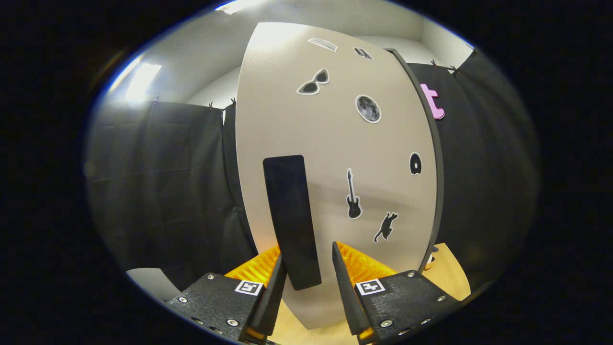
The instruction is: Open the shoe cabinet door, grab the shoes and put them into the shoe cabinet, then close the shoe cabinet door.
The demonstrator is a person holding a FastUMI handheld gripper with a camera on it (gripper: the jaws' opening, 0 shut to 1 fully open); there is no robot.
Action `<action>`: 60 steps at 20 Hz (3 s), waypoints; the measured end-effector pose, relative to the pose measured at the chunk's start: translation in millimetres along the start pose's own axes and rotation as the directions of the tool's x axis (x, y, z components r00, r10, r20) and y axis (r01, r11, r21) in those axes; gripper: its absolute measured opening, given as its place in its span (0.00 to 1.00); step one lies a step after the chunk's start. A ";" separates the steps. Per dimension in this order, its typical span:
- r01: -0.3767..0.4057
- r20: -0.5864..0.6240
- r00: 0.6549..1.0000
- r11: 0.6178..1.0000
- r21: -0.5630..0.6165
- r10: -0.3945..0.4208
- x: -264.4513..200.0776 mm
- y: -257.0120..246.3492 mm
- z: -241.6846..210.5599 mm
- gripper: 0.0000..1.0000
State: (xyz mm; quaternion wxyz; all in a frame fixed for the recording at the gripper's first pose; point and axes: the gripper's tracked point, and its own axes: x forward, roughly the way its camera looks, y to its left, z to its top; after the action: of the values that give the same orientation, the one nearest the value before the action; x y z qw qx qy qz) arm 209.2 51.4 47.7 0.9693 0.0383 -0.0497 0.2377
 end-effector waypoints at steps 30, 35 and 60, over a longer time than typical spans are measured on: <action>0.152 -0.011 0.988 0.987 -0.054 -0.153 95.3 21.4 -4.3 0.71; 0.195 -0.012 0.980 0.977 -0.083 -0.197 100.7 19.1 -8.9 0.72; 0.383 0.049 0.924 0.918 -0.106 -0.380 -110.1 34.1 16.1 0.79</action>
State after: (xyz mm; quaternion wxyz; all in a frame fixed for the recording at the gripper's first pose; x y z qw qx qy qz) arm 95.0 29.6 52.7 0.9968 -0.0049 -0.0679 0.0407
